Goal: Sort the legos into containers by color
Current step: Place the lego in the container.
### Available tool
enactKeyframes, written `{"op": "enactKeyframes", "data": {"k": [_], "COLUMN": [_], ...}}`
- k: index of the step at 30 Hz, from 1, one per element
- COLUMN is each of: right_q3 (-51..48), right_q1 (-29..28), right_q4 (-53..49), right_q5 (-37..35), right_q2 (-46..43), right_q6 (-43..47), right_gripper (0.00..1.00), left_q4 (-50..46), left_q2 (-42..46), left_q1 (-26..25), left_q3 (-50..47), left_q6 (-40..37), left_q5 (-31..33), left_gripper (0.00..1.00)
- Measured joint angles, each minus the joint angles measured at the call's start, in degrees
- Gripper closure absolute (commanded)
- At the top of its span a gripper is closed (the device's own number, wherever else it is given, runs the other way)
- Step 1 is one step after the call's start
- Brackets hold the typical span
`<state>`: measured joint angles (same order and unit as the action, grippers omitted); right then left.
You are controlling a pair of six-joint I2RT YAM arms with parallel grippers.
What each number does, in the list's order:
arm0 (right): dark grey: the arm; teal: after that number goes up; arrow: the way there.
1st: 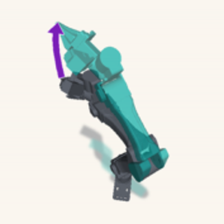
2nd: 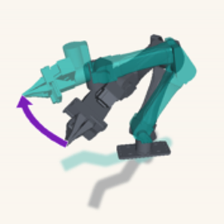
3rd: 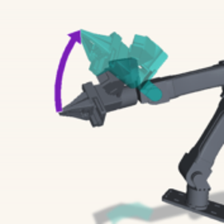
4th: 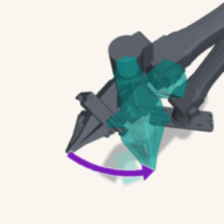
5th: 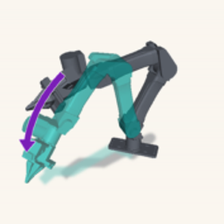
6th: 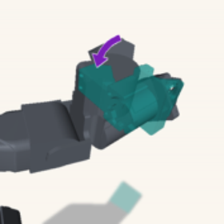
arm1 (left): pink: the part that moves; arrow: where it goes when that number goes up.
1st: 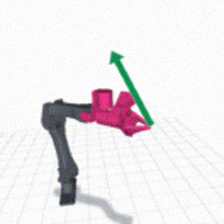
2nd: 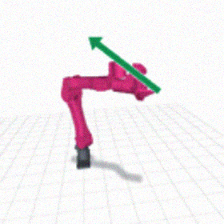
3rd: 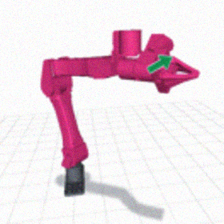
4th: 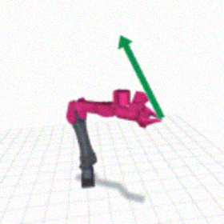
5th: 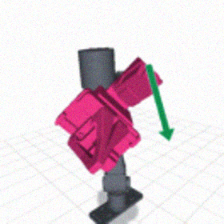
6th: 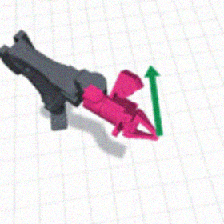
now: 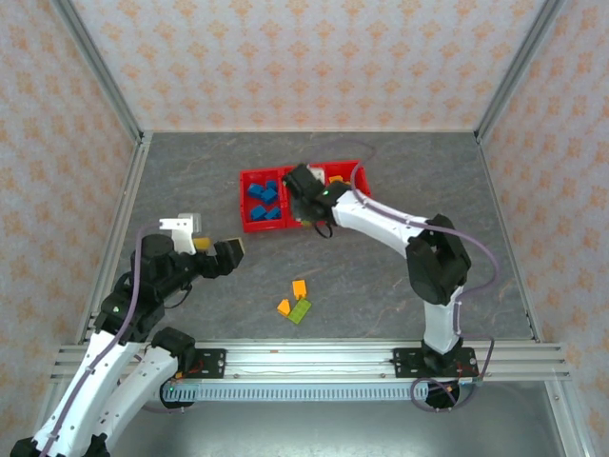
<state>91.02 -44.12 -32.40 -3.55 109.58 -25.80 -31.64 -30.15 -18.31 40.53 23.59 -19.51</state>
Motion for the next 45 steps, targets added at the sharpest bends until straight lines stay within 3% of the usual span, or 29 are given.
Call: {"op": "enactKeyframes", "data": {"k": [6, 12, 20, 23, 30, 37, 41, 45], "right_q3": [9.2, 20.3, 28.5, 28.5, 28.6, 27.1, 21.9, 14.5], "right_q1": [3.8, 6.2, 9.9, 10.7, 10.4, 10.4, 10.3, 9.6], "right_q4": [2.8, 3.6, 1.3, 1.2, 2.1, 2.4, 1.9, 1.5], "right_q5": [0.0, 1.5, 6.9, 9.3, 13.8, 15.2, 15.1, 14.4], "right_q2": [1.2, 12.9, 25.3, 26.0, 26.0, 23.0, 16.5, 7.2], "right_q6": [7.2, 13.5, 15.6, 15.5, 14.3, 11.1, 8.1, 4.7], "right_gripper": [0.79, 0.79, 0.75, 0.66, 0.27, 0.11, 0.01, 0.0], "left_q4": [0.7, 1.1, 1.1, 1.1, 1.1, 1.3, 1.6, 1.6], "left_q2": [-5.1, -10.8, -8.8, -8.3, -8.2, -8.2, -8.2, -8.2], "left_q1": [0.0, 0.0, 0.0, 0.0, 0.0, 0.0, 0.0, 0.0], "left_q3": [-0.4, -0.6, -0.6, -0.6, -0.6, -0.6, -0.6, -0.6], "left_q6": [-0.9, -1.7, -2.2, -2.3, -2.3, -2.6, -2.7, -2.7], "left_q5": [-2.4, -4.4, -4.8, -4.8, -5.3, -6.9, -7.3, -7.3], "left_gripper": [0.01, 0.01, 0.01, 0.01, 0.01, 0.01, 0.01, 0.01]}}
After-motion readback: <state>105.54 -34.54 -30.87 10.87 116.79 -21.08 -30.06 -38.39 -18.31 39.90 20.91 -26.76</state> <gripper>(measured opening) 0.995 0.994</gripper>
